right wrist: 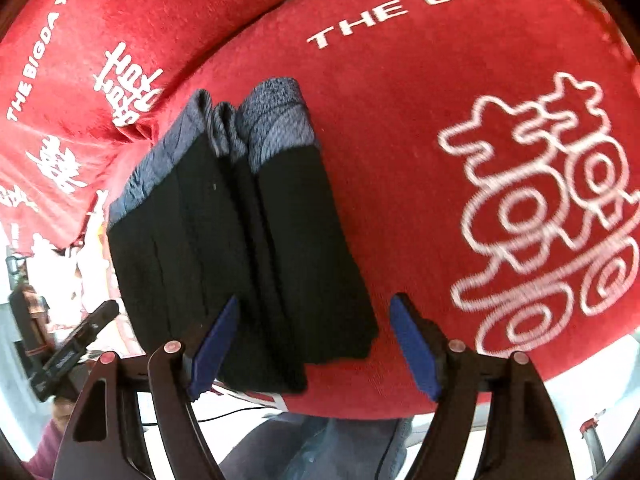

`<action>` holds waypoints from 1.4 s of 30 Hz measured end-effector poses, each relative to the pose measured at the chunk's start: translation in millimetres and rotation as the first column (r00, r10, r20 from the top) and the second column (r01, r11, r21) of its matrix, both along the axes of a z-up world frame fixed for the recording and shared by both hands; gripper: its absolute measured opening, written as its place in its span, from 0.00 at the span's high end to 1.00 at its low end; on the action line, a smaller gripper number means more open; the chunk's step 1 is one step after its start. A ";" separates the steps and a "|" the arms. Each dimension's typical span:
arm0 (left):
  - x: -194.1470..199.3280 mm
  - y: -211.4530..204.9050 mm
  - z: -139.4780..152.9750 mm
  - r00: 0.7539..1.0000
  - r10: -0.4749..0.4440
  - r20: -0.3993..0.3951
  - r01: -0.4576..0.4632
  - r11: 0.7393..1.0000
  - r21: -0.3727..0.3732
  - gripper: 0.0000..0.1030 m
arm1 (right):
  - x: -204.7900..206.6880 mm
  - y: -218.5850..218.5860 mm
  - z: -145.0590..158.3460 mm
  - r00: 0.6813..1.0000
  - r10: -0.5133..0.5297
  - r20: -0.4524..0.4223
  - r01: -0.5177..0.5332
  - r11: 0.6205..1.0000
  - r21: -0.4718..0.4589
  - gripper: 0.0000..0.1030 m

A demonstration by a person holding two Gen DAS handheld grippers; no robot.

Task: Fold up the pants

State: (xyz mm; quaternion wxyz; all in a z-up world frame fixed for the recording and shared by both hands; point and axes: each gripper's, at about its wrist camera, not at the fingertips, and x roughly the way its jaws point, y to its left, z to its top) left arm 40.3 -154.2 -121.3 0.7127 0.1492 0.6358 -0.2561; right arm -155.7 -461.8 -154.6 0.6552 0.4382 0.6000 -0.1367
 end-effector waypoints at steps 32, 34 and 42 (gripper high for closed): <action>-71.5 26.1 144.3 0.982 -0.074 0.174 0.059 0.994 0.089 0.00 | 7.9 110.0 187.6 0.990 0.132 -0.045 -0.139 0.945 -0.295 0.00; -72.4 26.4 149.5 0.982 -0.058 0.178 0.043 0.995 0.086 0.00 | 7.7 109.9 190.9 0.990 0.129 -0.052 -0.139 0.949 -0.285 0.00; -83.2 14.7 167.7 0.982 -0.012 0.190 -0.004 0.997 0.081 0.00 | -0.5 108.6 211.5 0.980 0.189 -0.062 -0.199 0.935 -0.292 0.00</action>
